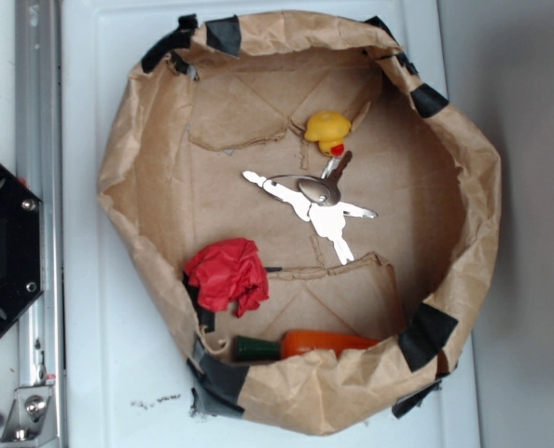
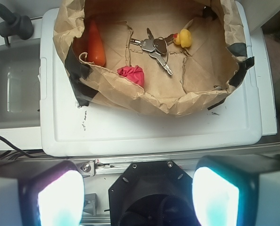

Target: Grab the silver keys.

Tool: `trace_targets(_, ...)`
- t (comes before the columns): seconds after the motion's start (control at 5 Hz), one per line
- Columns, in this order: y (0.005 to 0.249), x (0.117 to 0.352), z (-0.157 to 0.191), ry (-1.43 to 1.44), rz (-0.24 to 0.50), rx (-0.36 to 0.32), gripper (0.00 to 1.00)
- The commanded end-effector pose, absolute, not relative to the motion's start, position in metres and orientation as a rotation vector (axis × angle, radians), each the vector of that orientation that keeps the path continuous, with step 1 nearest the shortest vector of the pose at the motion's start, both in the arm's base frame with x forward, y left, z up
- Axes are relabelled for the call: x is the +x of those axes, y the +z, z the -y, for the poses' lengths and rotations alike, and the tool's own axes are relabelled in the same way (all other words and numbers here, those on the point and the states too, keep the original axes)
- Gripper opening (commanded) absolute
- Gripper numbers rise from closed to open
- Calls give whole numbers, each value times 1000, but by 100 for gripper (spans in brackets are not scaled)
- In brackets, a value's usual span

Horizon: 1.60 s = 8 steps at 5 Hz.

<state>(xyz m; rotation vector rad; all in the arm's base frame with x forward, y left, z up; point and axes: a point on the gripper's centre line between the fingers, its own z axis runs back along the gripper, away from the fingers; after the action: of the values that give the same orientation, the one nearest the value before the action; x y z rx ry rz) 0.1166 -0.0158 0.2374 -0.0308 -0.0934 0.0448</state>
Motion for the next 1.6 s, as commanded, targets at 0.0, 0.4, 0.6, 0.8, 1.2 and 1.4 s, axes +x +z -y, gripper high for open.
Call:
trace_targets(0.0,237,117,16,45,93,-31,100)
trace_targets(0.4,220,175,-42,91,269,-88,100)
trace_targets(0.6,194,177,-71,66,246,-136,100)
trace_targets(0.8,165,188,-55,54,190,-138,100)
trace_targets(1.2,141,211,-2,5,135,-117,100)
trace_targets(1.4,141,211,-2,5,135,-117,100)
